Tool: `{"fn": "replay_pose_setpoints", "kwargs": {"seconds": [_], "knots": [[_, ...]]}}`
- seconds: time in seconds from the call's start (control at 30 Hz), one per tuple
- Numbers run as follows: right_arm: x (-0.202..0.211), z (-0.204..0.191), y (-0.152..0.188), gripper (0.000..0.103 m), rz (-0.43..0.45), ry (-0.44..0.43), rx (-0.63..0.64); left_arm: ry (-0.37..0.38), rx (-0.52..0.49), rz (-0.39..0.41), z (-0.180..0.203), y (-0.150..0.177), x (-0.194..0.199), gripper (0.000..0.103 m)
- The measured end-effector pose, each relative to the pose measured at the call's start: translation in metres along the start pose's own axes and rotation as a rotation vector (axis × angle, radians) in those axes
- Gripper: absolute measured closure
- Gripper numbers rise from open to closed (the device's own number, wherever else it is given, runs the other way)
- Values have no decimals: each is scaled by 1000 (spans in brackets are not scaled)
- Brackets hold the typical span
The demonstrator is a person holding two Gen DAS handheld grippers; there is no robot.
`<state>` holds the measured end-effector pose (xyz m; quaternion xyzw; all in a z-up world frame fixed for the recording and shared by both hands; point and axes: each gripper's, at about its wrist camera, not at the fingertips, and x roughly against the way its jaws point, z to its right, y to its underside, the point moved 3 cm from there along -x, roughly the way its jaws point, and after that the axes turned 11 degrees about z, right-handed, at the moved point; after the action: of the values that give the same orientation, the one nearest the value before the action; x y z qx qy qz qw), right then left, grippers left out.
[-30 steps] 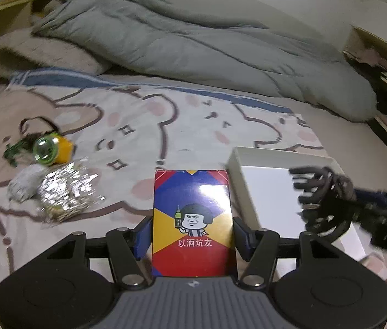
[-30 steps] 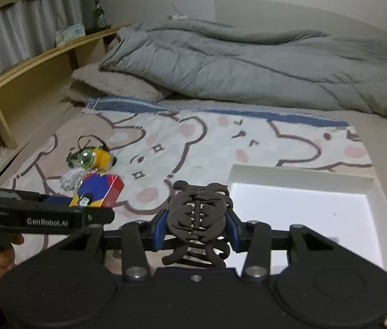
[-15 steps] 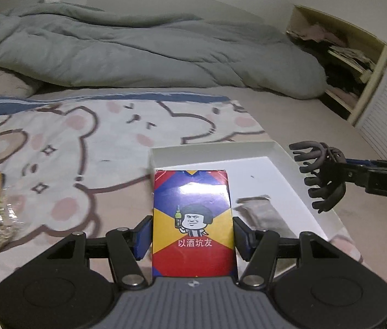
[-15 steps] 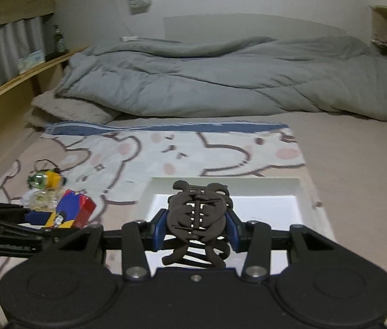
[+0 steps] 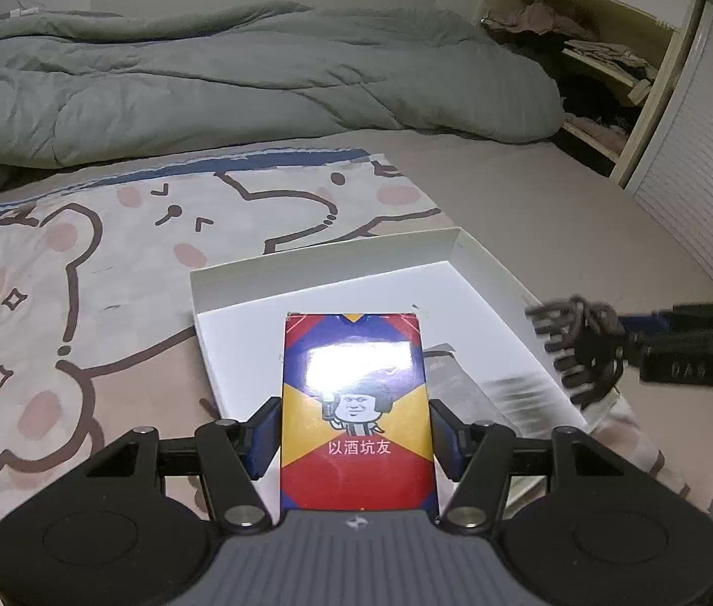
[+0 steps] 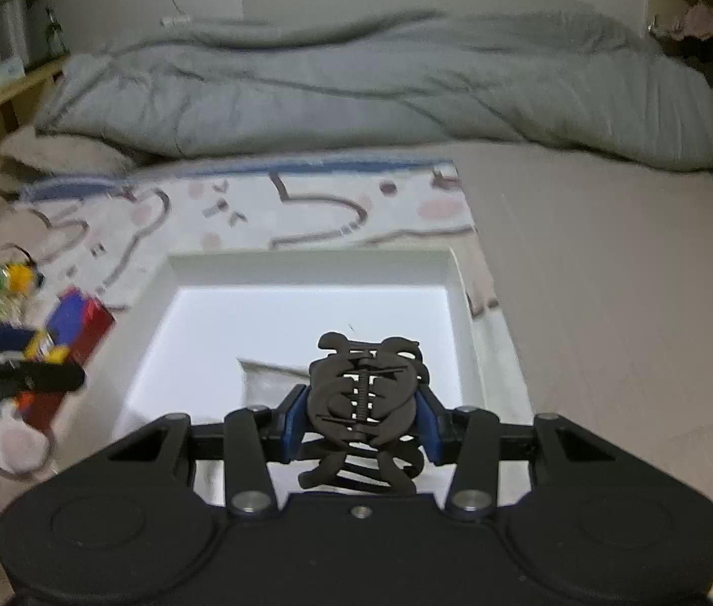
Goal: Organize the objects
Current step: 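Carry the card box and black claw clip over the white box with both tools, then lower and open the right tool to drop the clip while the left tool releases the card box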
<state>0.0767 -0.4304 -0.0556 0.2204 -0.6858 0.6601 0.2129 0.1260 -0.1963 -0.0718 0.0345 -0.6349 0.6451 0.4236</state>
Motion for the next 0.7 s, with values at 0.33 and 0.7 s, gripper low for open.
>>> {"fn": "replay_pose_setpoints", "kwargs": {"seconds": [0.33,0.7], "knots": [[-32,5,24,58,-105,7,108,-45,108,-26,-1,-14,-50,42],[-45,-1,43,58,-188,10,211,-162,279,-43,-10,-6,-106,42]]}}
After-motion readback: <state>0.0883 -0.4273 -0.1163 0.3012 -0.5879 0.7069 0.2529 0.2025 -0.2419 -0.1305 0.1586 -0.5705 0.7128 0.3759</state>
